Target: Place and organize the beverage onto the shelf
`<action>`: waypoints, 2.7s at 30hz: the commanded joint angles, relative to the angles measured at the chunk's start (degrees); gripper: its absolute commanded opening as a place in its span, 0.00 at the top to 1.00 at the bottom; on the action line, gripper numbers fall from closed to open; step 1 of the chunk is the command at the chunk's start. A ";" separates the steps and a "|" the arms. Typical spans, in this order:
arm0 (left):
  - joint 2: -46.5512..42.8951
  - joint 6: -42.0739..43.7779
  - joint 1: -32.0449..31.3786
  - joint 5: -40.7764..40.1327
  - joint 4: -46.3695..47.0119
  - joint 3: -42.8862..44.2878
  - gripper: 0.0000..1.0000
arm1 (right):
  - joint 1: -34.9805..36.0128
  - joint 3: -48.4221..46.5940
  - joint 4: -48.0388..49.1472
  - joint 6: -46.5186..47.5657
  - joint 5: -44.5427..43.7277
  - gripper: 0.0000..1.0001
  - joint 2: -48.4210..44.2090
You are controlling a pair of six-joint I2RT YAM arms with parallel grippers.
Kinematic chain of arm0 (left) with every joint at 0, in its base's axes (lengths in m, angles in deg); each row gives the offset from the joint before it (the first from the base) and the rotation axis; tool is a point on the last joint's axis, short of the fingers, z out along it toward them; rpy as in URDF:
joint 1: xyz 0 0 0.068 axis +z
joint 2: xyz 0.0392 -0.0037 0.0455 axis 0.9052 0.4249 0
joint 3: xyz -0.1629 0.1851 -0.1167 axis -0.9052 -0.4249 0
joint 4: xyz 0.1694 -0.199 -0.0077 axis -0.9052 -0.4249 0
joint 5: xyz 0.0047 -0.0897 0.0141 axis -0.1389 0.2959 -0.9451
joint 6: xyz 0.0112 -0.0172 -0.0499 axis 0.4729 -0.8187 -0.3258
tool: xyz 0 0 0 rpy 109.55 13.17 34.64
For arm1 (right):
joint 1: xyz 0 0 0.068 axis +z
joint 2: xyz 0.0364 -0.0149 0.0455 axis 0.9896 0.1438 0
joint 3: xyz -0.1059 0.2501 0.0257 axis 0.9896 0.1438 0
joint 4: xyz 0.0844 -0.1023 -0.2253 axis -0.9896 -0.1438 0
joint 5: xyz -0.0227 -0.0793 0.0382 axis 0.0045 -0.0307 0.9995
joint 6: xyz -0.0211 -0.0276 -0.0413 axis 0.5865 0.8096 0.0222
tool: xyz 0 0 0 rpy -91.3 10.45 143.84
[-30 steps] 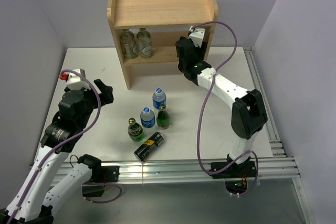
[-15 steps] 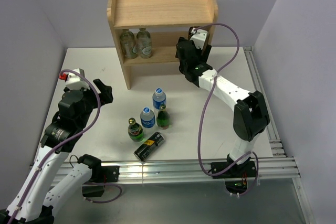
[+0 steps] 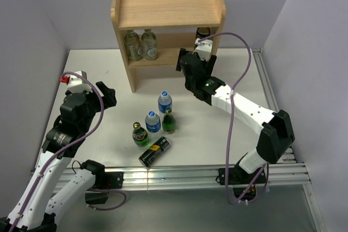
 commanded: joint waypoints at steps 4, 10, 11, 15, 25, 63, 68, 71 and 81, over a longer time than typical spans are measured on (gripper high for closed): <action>0.12 1.15 0.58 0.85 1.52 -0.11 0.09 | 6.87 6.61 -6.21 -4.45 -1.82 0.00 -12.55; 0.56 1.15 1.63 2.00 1.61 -0.11 0.09 | 19.52 11.01 -18.51 -14.80 -3.31 0.00 -22.93; 0.48 1.15 1.81 2.17 1.70 -0.11 0.09 | 23.10 11.19 -21.74 -18.30 -3.40 0.00 -24.60; 0.39 1.24 1.90 2.09 1.79 -0.29 0.09 | 33.03 11.80 -30.01 -28.51 -3.49 0.00 -26.37; 0.21 1.06 1.90 2.09 1.70 -0.20 0.09 | 53.70 15.14 -37.77 -55.85 4.24 0.00 -16.45; -2.60 1.15 1.90 5.51 1.79 -0.46 0.08 | 42.48 17.76 -20.98 -62.19 18.04 0.00 14.50; -2.60 1.15 1.90 5.86 1.79 -0.46 0.08 | 41.16 23.92 -22.73 -68.69 17.52 0.00 13.71; -2.60 1.06 1.98 5.95 1.79 -0.46 0.08 | 40.89 27.88 -23.18 -72.21 17.17 0.00 12.40; -2.34 1.06 1.90 5.95 1.70 -0.46 0.08 | 40.89 31.92 -32.67 -78.62 13.91 0.00 6.25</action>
